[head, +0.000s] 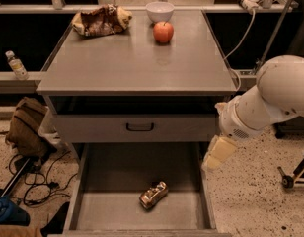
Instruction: Pick orange can from middle drawer and place on counter
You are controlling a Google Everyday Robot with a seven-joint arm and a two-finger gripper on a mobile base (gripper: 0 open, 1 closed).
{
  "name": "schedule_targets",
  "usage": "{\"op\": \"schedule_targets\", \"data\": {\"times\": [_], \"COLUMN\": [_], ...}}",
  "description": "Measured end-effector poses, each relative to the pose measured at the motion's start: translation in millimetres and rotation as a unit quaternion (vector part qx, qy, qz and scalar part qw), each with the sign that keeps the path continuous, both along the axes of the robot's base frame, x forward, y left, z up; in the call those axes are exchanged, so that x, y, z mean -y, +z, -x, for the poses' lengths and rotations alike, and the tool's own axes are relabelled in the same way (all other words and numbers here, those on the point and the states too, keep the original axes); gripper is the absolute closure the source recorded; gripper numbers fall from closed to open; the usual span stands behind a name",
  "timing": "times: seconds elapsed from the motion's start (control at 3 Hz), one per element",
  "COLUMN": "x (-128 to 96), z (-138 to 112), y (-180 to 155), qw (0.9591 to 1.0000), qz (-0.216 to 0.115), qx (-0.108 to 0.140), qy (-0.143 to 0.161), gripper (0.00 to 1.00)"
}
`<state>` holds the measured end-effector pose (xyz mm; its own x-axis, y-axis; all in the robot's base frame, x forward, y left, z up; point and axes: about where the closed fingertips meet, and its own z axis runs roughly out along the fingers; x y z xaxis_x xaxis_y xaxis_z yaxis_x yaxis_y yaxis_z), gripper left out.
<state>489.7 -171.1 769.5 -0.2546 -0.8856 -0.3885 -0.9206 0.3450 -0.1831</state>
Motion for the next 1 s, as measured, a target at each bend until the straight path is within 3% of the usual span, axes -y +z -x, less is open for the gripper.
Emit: {"op": "schedule_targets", "data": {"times": [0.33,0.67,1.0], "x": [0.0,-14.6,-38.8], "z": [0.0,-1.3,-8.2], "y": [0.0,-44.8,-114.2], "qw": [1.0000,0.9991,0.9962], "qz": [0.000,-0.033,-0.063], "qx": [0.000,-0.016,-0.036], "qy": [0.000,0.023,0.047], "gripper": [0.00,0.00,0.00]}}
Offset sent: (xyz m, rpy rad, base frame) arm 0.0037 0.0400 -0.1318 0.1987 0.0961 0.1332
